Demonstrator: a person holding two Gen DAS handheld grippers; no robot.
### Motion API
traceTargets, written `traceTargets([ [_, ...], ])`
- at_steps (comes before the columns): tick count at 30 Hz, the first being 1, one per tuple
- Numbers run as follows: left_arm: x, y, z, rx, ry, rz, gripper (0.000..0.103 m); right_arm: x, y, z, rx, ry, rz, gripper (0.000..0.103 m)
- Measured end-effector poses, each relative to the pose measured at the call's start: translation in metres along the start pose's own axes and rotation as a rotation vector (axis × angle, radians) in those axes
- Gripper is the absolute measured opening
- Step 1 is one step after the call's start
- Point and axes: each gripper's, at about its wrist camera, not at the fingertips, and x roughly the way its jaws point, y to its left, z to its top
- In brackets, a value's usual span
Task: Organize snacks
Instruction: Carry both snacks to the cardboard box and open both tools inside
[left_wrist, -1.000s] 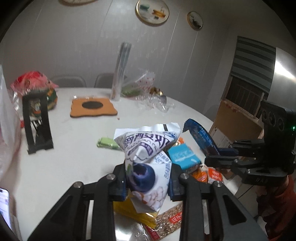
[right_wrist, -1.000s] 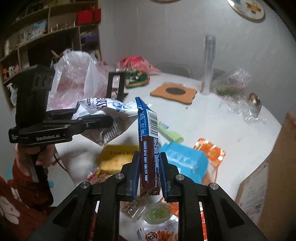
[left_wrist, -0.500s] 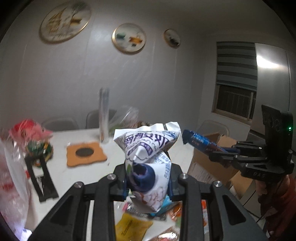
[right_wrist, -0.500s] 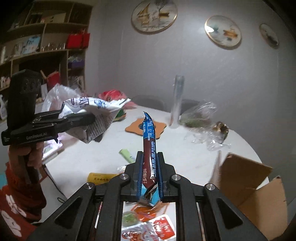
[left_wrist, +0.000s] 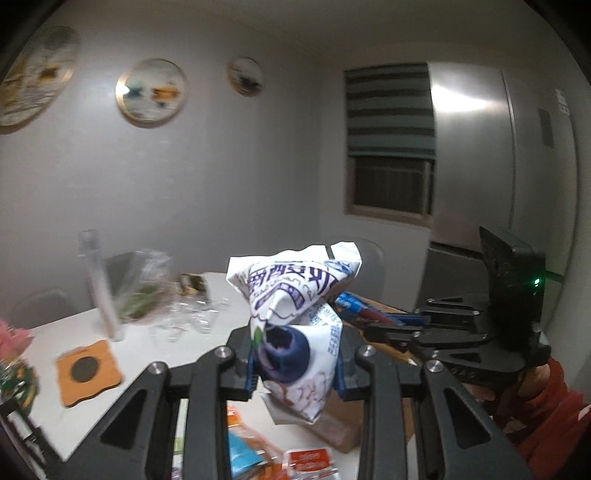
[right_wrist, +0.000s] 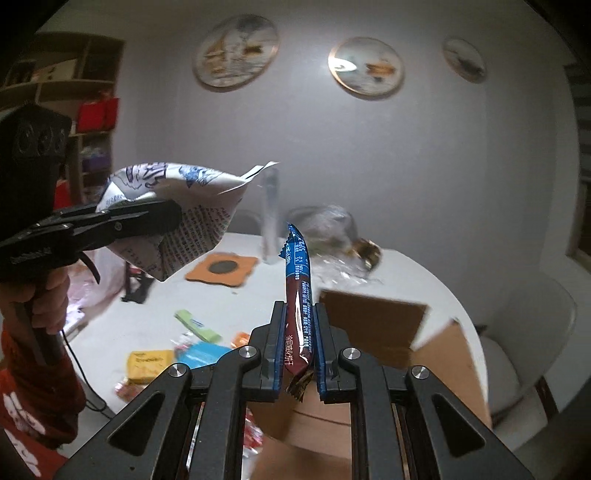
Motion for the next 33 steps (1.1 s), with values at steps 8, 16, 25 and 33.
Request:
traceTargets([
  [8, 0.088, -0.046, 0.014, 0.049, 0.198, -0.137, 0.027, 0.015, -0.041, -0.027, 0.055, 0.118, -0.047, 0.009],
  [16, 0.162, -0.069, 0.013, 0.118, 0.462, -0.133, 0.028, 0.052, -0.06, -0.039, 0.042, 0.294, -0.047, 0.009],
  [25, 0.189, -0.071, -0.009, 0.163, 0.588, -0.122, 0.028, 0.083, -0.063, -0.04, 0.008, 0.438, -0.021, 0.009],
  [33, 0.201, -0.074, -0.022, 0.2, 0.655, -0.092, 0.028, 0.093, -0.062, -0.048, -0.009, 0.493, -0.024, 0.009],
])
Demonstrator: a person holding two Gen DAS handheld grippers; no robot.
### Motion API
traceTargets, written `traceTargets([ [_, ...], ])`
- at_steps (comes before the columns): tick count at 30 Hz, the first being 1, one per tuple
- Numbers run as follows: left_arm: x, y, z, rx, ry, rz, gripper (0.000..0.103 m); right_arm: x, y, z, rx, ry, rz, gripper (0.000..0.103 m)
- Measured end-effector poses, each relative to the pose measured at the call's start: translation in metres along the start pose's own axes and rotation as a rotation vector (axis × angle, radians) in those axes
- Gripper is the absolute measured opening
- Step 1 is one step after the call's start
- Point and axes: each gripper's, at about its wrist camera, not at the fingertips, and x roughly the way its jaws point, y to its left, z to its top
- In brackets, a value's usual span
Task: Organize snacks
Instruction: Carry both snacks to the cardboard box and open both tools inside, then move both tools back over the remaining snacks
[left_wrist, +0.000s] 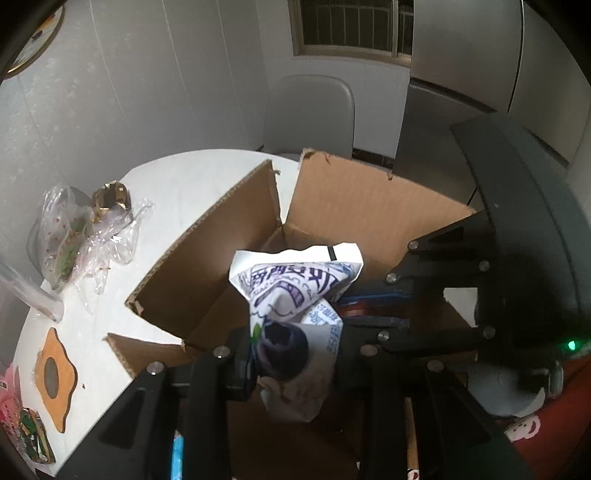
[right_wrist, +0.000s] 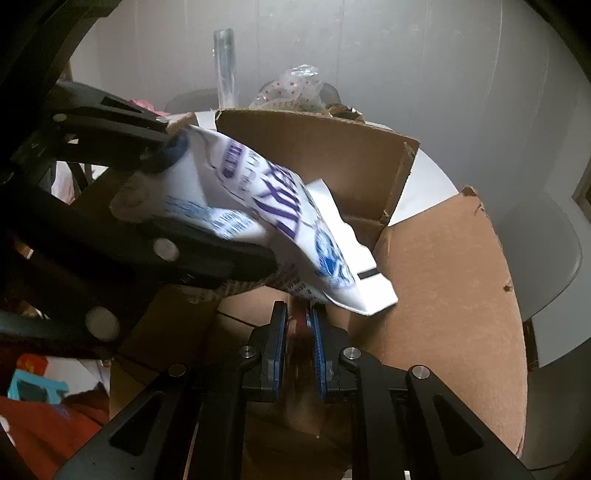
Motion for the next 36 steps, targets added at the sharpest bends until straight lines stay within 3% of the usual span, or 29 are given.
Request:
traceTargets([
  [8, 0.008, 0.003, -0.002, 0.019, 0.016, 0.026, 0.033, 0.006, 0.011, -0.002, -0.02, 0.069, -0.005, 0.012],
  [12, -0.006, 0.006, -0.001, 0.01, -0.04, 0.03, 0.047, -0.01, 0.01, -0.006, -0.005, 0.033, -0.015, 0.027],
  [18, -0.029, 0.015, -0.007, 0.0, -0.089, 0.079, 0.051, -0.04, 0.015, -0.011, -0.001, -0.006, -0.04, 0.027],
  [21, -0.058, 0.025, -0.018, -0.031, -0.163, 0.099, 0.067, -0.058, 0.022, -0.011, 0.002, -0.056, -0.046, 0.028],
  [23, -0.079, 0.031, -0.027, -0.062, -0.215, 0.119, 0.077, -0.073, 0.027, -0.005, -0.004, -0.121, -0.048, 0.03],
  [24, -0.09, 0.036, -0.032, -0.081, -0.242, 0.133, 0.08, -0.081, 0.03, -0.001, -0.005, -0.157, -0.041, 0.037],
  [26, -0.112, 0.046, -0.046, -0.118, -0.282, 0.163, 0.081, -0.101, 0.045, 0.004, -0.016, -0.238, -0.031, 0.046],
  [29, -0.142, 0.065, -0.075, -0.179, -0.329, 0.205, 0.085, -0.12, 0.074, 0.01, -0.078, -0.305, -0.021, 0.049],
  [36, -0.178, 0.098, -0.155, -0.291, -0.363, 0.335, 0.091, -0.11, 0.15, 0.024, -0.208, -0.327, 0.101, 0.055],
])
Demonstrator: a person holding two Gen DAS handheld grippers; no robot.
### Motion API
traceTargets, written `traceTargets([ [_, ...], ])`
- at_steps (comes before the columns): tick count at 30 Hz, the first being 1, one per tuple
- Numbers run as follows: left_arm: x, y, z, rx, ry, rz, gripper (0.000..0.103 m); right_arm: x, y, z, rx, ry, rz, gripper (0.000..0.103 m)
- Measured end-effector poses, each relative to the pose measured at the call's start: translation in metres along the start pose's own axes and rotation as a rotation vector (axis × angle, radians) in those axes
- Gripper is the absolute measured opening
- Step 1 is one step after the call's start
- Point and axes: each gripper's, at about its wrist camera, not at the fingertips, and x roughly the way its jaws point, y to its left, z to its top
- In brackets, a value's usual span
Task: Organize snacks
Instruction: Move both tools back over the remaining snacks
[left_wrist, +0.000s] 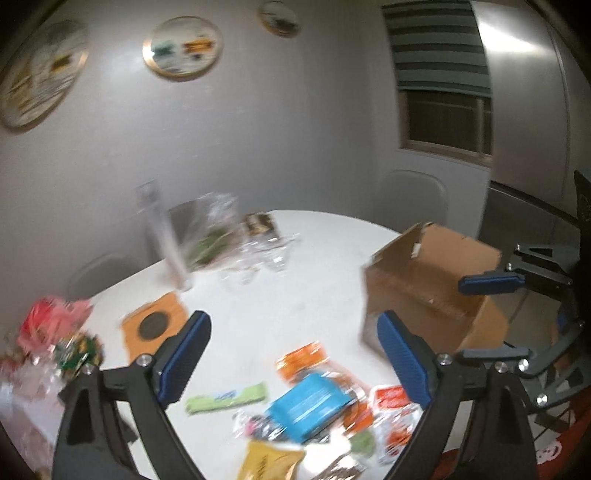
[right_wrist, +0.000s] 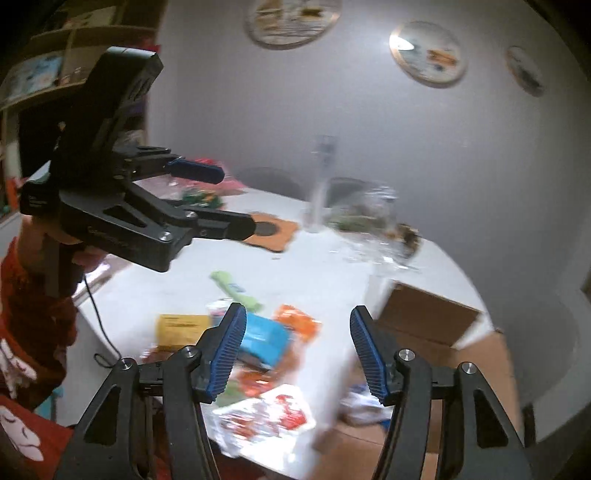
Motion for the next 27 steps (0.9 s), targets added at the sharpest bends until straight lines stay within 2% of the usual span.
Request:
traceTargets([
  [4, -0.005, 0.029, -0.043, -0.067, 0.026, 0.026, 0.091, 0.031, 0.032, -0.001, -0.021, 0.03, 0.094, 0.057],
  [8, 0.001, 0.047, -0.093, -0.097, 0.074, 0.049, 0.091, 0.067, 0.053, -0.019, -0.02, 0.078, 0.172, 0.06],
  [12, 0.021, 0.05, -0.137, -0.11, 0.138, 0.031, 0.091, 0.096, 0.067, -0.046, -0.01, 0.119, 0.178, 0.061],
  [17, 0.046, 0.054, -0.179, -0.137, 0.218, 0.009, 0.091, 0.127, 0.062, -0.082, 0.049, 0.172, 0.192, 0.062],
  [21, 0.063, 0.054, -0.199, -0.149, 0.263, -0.023, 0.091, 0.144, 0.048, -0.1, 0.097, 0.215, 0.177, 0.063],
  [27, 0.076, 0.054, -0.206, -0.168, 0.29, -0.055, 0.091, 0.16, 0.043, -0.113, 0.116, 0.255, 0.188, 0.063],
])
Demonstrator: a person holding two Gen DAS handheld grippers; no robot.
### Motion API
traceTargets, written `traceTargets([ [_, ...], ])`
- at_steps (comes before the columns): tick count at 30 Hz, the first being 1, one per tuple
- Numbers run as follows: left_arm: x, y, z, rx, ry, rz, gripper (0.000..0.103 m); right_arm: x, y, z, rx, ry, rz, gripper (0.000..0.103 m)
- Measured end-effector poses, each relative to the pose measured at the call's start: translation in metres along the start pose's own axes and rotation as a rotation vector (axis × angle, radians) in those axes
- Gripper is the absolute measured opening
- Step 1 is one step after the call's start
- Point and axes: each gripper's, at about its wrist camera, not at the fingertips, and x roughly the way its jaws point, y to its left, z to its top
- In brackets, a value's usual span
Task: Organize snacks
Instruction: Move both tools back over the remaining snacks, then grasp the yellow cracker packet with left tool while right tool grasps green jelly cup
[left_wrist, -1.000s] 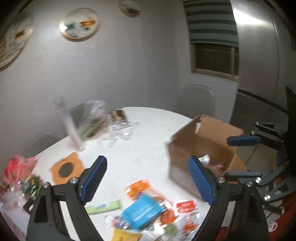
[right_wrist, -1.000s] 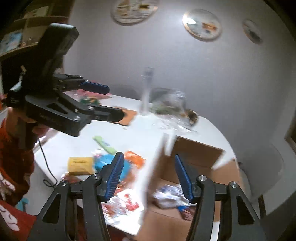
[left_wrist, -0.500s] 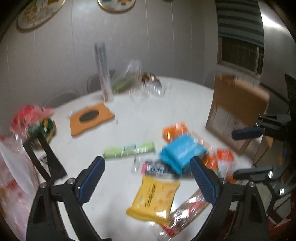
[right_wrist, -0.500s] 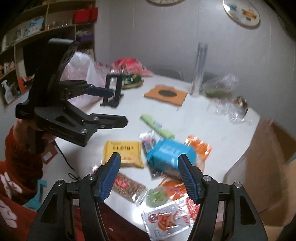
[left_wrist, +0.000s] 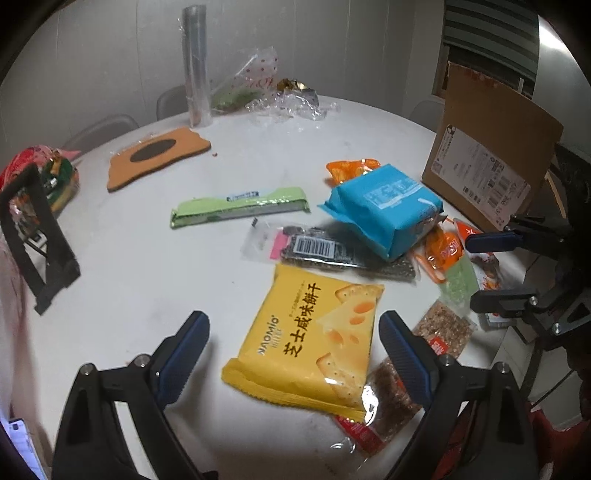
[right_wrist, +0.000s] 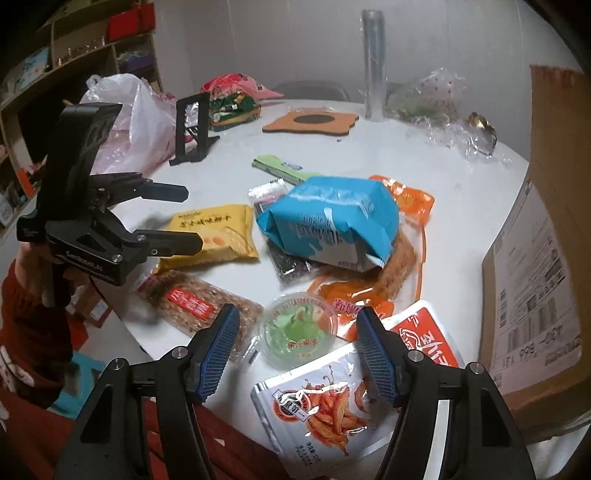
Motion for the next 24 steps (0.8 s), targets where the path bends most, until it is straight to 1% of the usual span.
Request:
traceTargets([
  [3, 0.004, -0.001, 0.001, -0.003, 0.008, -0.019, 0.091, 0.003, 0.002, 0.0, -0.006, 0.014, 0.017, 0.063],
  [8, 0.009, -0.002, 0.0, 0.004, 0.02, -0.01, 0.091, 0.01, 0.002, 0.002, -0.012, 0.034, 0.02, 0.062],
  [10, 0.012, -0.001, 0.0, 0.002, 0.029, -0.003, 0.091, 0.011, 0.003, 0.003, -0.016, 0.037, 0.024, 0.059],
  [11, 0.012, -0.001, 0.0, 0.001, 0.03, -0.01, 0.091, 0.012, 0.003, 0.004, -0.016, 0.04, 0.028, 0.056],
  [12, 0.013, -0.001, 0.0, -0.002, 0.031, -0.016, 0.089, 0.012, 0.003, 0.004, -0.016, 0.043, 0.032, 0.053],
  [13, 0.013, -0.001, 0.0, -0.003, 0.034, -0.022, 0.085, 0.013, 0.004, 0.005, -0.015, 0.044, 0.031, 0.052],
  [15, 0.014, -0.001, 0.0, -0.004, 0.038, -0.034, 0.079, 0.014, 0.005, 0.006, -0.014, 0.049, 0.037, 0.043],
  [16, 0.014, -0.001, 0.001, -0.005, 0.037, -0.036, 0.077, 0.014, 0.005, 0.007, -0.01, 0.05, 0.04, 0.042],
  [18, 0.013, -0.002, 0.001, 0.001, 0.034, -0.04, 0.07, 0.014, 0.004, 0.009, -0.005, 0.053, 0.04, 0.041],
  [24, 0.011, -0.003, 0.001, -0.004, 0.032, -0.03, 0.07, 0.014, 0.005, 0.01, -0.007, 0.045, 0.027, 0.04],
])
